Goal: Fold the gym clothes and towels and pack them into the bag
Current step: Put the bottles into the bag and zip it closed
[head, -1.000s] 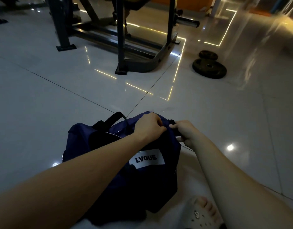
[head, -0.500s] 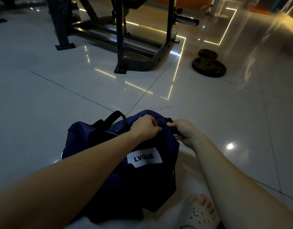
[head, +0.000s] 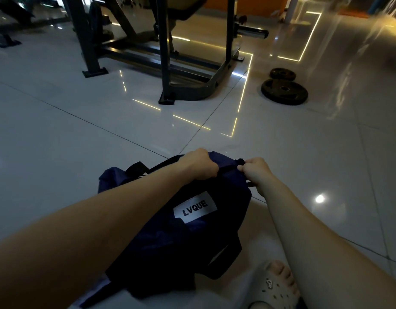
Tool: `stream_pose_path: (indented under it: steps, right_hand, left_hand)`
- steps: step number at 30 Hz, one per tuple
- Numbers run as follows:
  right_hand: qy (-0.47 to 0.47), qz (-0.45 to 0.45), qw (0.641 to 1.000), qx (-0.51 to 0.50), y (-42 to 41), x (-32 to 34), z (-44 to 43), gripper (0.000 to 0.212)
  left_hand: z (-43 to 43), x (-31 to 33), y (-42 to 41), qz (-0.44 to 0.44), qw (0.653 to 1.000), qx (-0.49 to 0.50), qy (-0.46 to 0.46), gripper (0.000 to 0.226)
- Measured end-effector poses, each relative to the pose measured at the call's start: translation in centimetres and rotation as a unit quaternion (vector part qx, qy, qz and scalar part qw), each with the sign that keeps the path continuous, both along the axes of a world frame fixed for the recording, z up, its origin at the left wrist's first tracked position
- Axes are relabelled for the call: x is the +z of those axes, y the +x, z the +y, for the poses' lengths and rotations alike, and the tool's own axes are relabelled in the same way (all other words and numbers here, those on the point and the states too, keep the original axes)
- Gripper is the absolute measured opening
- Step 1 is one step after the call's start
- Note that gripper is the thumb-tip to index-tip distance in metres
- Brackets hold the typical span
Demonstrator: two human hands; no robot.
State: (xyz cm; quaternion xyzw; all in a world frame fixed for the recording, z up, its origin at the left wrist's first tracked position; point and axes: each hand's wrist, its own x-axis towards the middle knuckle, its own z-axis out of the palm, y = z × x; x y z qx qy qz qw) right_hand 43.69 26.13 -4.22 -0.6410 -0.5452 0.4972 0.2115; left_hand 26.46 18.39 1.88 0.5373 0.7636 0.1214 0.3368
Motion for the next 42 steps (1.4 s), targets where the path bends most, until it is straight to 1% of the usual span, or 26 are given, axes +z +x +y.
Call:
stream_pose_path:
  steps: [3,7,9,10,11,13,14,16,18,19,20,22,24,25,29,32,33,35,37,39,42]
  right_hand:
    - [0.007,-0.027,1.000,0.001,-0.1,-0.4,0.1,0.017]
    - [0.032,-0.066,0.997,0.018,-1.1,-0.1,0.1,0.017]
    - [0.047,-0.086,0.995,0.029,-1.8,0.3,0.1,0.016]
    - [0.058,-0.115,0.991,0.035,-2.0,0.9,-0.5,0.014]
    - [0.073,-0.164,0.983,0.047,-2.1,1.6,-1.2,0.012]
    - [0.123,-0.281,0.948,0.082,-2.6,2.6,-2.3,0.017]
    - [0.166,-0.313,0.928,0.111,-3.2,3.0,-3.1,0.025]
    - [0.255,-0.307,0.890,0.220,-4.6,3.9,-4.6,0.037]
    - [0.292,-0.310,0.837,0.344,-5.7,4.3,-5.9,0.037]
    - [0.298,-0.322,0.819,0.370,-5.8,4.3,-6.2,0.035]
    - [0.300,-0.338,0.812,0.371,-5.5,4.2,-6.3,0.031]
    - [0.315,-0.340,0.819,0.339,-4.4,3.8,-6.2,0.019]
    - [0.336,-0.320,0.828,0.317,-3.4,3.4,-6.0,0.012]
    - [0.354,-0.315,0.823,0.312,-3.1,3.3,-5.8,0.011]
    - [0.433,-0.326,0.782,0.309,-3.5,2.8,-4.9,0.011]
    - [0.453,-0.336,0.768,0.303,-4.0,2.5,-4.8,0.012]
    - [0.451,-0.342,0.771,0.292,-3.9,2.3,-4.9,0.013]
    - [0.429,-0.347,0.793,0.258,-2.8,2.0,-5.0,0.012]
    - [0.411,-0.345,0.807,0.245,-1.9,1.9,-4.8,0.011]
    - [0.395,-0.354,0.812,0.244,-1.5,2.0,-4.5,0.011]
    - [0.342,-0.385,0.826,0.230,-1.1,2.0,-4.2,0.011]
  left_hand:
    - [-1.4,0.7,-1.6,0.038,0.999,-0.006,-0.014,0.028]
    - [-2.8,1.7,-3.2,0.051,0.999,0.005,-0.013,0.026]
    - [-3.6,1.8,-3.8,0.034,0.999,0.024,-0.004,0.021]
    - [-4.1,1.7,-3.9,0.017,0.999,0.037,0.000,0.018]
    - [-4.6,1.5,-4.0,0.000,0.999,0.049,0.007,0.016]
    - [-5.2,0.9,-4.1,-0.021,0.997,0.070,0.027,0.018]
    - [-5.3,0.7,-4.1,-0.031,0.996,0.079,0.041,0.019]
    - [-5.2,0.7,-3.7,-0.048,0.993,0.087,0.070,0.019]
    - [-4.9,1.0,-3.2,-0.064,0.990,0.086,0.088,0.021]
    - [-4.7,1.1,-3.1,-0.075,0.990,0.085,0.088,0.020]
    - [-4.5,1.3,-2.9,-0.087,0.989,0.086,0.085,0.020]
    - [-4.1,1.5,-2.8,-0.104,0.989,0.083,0.070,0.019]
    - [-3.8,1.4,-2.7,-0.107,0.989,0.087,0.057,0.017]
    - [-3.6,1.3,-2.8,-0.106,0.989,0.091,0.052,0.017]
    - [-3.0,1.5,-2.9,-0.088,0.990,0.095,0.047,0.018]
    - [-2.9,2.4,-3.3,-0.057,0.992,0.106,0.033,0.013]
    - [-3.0,2.6,-3.8,-0.038,0.993,0.107,0.022,0.013]
    - [-3.2,2.8,-4.9,0.001,0.995,0.094,-0.012,0.016]
    - [-3.4,3.2,-5.8,-0.001,0.996,0.078,-0.042,0.018]
    - [-3.3,3.8,-5.7,-0.006,0.997,0.052,-0.049,0.012]
    - [-3.7,4.5,-5.9,-0.022,0.997,0.048,-0.065,0.011]
